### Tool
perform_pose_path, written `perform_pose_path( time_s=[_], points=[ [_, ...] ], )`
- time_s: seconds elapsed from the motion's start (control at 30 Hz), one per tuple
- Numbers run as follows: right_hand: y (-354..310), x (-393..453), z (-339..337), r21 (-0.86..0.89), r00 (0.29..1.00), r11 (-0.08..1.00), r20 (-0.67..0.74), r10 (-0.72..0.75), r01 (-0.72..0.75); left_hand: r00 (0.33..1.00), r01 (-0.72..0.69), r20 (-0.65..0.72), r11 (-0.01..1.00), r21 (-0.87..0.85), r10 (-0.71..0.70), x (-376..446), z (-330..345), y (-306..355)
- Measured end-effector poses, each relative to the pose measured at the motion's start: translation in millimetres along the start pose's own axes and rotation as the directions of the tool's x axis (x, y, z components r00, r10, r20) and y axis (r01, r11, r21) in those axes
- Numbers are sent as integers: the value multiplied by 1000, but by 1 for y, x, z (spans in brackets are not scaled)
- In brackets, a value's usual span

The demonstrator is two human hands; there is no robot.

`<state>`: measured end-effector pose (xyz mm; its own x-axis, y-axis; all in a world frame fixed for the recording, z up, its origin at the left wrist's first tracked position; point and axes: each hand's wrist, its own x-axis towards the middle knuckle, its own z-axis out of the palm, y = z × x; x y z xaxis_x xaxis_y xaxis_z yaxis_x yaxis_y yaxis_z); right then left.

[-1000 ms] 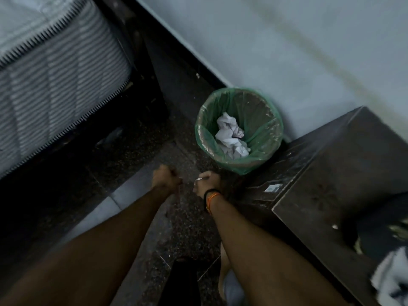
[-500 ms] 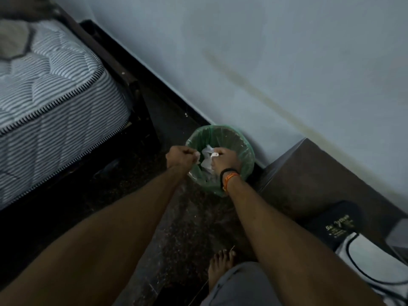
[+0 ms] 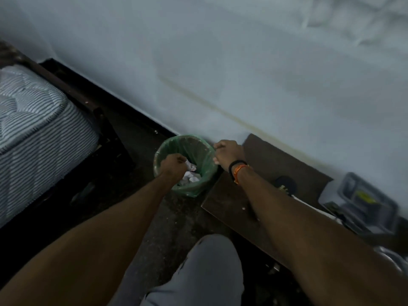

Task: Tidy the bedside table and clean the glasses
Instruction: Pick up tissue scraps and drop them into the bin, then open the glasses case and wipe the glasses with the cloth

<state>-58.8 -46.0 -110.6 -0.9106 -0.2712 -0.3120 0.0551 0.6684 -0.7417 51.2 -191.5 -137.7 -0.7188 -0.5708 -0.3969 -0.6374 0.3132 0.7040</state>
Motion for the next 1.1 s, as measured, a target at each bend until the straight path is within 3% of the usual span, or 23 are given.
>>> perform_pose_path(
  time_s=[0.27,0.47,0.6,0.83,1.1],
  points=[
    [43,-67,-139,7,978,1000,-207,29,-28,931,-361,106,922,140,349,-86,52,78],
    [74,-117,-206,8,939,999,-340,48,-48,854,-502,222,858,110,471,-144,87,117],
    [96,-148,-223,-8,938,999,-344,36,-41,751,-657,301,711,252,587,-165,106,126],
    [140,-179,-228,-87,933,995,-359,19,-54,803,-592,328,728,346,498,-175,133,124],
    [170,-182,-204,-187,925,981,-363,-116,50,851,-519,312,767,377,423,-160,153,117]
  ],
)
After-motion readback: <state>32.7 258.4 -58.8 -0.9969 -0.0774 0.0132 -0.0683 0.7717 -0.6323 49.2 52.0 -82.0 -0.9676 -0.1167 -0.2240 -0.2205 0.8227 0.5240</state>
